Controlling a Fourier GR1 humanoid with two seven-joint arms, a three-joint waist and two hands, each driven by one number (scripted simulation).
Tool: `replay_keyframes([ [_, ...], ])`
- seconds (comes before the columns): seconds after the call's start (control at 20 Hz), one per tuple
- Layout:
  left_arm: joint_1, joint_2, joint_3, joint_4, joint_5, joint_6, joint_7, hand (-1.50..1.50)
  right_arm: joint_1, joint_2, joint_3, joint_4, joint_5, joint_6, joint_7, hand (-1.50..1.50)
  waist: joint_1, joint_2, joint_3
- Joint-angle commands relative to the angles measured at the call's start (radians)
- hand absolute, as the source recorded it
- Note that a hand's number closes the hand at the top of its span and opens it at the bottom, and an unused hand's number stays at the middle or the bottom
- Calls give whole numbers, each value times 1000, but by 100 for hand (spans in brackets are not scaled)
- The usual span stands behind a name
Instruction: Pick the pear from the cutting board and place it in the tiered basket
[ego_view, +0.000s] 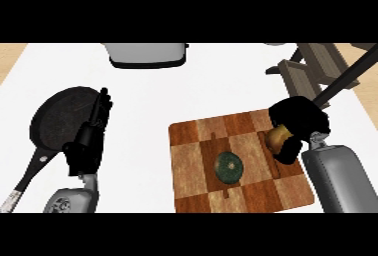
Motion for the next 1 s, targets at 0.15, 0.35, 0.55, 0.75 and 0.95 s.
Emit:
replay_keyframes([
  [0.15, -15, 4, -6, -10, -2, -9, 19, 0, -122, 75, -127, -328, 33, 361, 336, 150, 6, 0, 3],
  [0.35, -38, 10, 3, -3, -4, -9, 14, 0, -274, 75, -183, -475, 43, 552, 419, 150, 25, 8, 4],
  [0.55, 1, -24, -41, -19, -33, 15, 0, 0, -425, 74, -288, -602, 21, 682, 469, 150, 30, 7, 5],
  [0.75, 4, -9, -32, -30, -12, -12, 17, 0, -674, 33, -367, -586, 17, 834, 510, 150, 36, 7, 4],
  [0.95, 7, -18, -38, -43, -21, 1, 22, 0, -893, -21, -455, -480, 8, 916, 533, 150, 37, 4, 4],
])
